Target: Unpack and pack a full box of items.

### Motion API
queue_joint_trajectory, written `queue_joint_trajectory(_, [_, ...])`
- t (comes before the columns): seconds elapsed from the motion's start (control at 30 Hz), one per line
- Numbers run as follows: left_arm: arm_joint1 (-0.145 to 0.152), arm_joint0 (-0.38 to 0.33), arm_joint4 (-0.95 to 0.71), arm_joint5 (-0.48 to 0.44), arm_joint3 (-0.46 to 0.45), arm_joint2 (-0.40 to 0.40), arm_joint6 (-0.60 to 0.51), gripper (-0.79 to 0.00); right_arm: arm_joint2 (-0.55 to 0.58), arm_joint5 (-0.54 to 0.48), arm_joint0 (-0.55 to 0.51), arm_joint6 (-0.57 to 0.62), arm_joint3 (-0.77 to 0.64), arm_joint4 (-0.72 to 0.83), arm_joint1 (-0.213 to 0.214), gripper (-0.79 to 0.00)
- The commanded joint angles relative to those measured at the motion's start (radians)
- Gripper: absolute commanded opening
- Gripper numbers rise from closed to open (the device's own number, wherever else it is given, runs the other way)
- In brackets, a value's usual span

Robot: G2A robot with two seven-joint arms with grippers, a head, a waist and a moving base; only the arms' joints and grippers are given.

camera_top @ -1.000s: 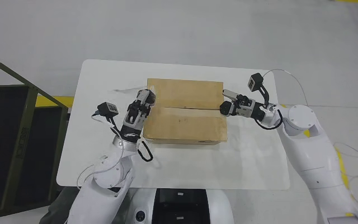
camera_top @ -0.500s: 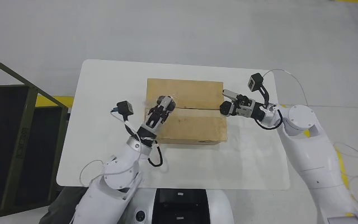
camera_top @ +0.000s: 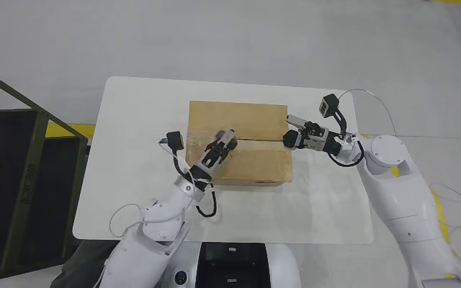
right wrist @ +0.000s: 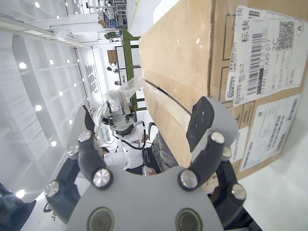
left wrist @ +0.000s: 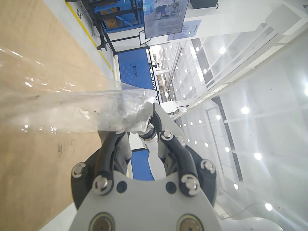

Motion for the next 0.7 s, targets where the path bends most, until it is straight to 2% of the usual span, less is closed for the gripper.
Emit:
queue_joint_trajectory(0.0, [0.0,-0.007,0.001,0.018,0.005,0.003,-0.012,-0.32,0.0,0.0,0.0,0.0,0.0,0.0,0.0,0.0])
queue_joint_trajectory(0.03, [-0.001,-0.011,0.002,0.027,0.006,0.005,-0.018,-0.209,0.0,0.0,0.0,0.0,0.0,0.0,0.0,0.0])
queue_joint_trajectory(0.1, [-0.001,-0.019,0.009,0.038,0.007,0.01,-0.029,-0.043,0.0,0.0,0.0,0.0,0.0,0.0,0.0,0.0])
queue_joint_trajectory(0.13, [-0.001,-0.023,0.014,0.041,0.007,0.013,-0.038,0.0,0.0,0.0,0.0,0.0,0.0,0.0,0.0,0.0])
queue_joint_trajectory(0.23, [0.0,-0.027,0.038,0.024,-0.001,0.023,-0.062,0.0,0.0,0.0,0.0,0.0,0.0,0.0,0.0,0.0])
queue_joint_trajectory(0.43, [0.001,0.004,0.005,-0.104,-0.029,0.017,-0.067,0.0,0.0,0.0,0.0,0.0,0.0,0.0,0.0,0.0])
queue_joint_trajectory(0.53, [0.005,0.028,-0.037,-0.152,-0.041,-0.011,-0.093,0.0,0.0,0.0,0.0,0.0,0.0,0.0,0.0,0.0])
queue_joint_trajectory(0.67, [0.016,0.064,-0.093,-0.142,-0.062,-0.074,-0.168,0.0,0.0,0.0,0.0,0.0,0.0,0.0,0.0,0.0])
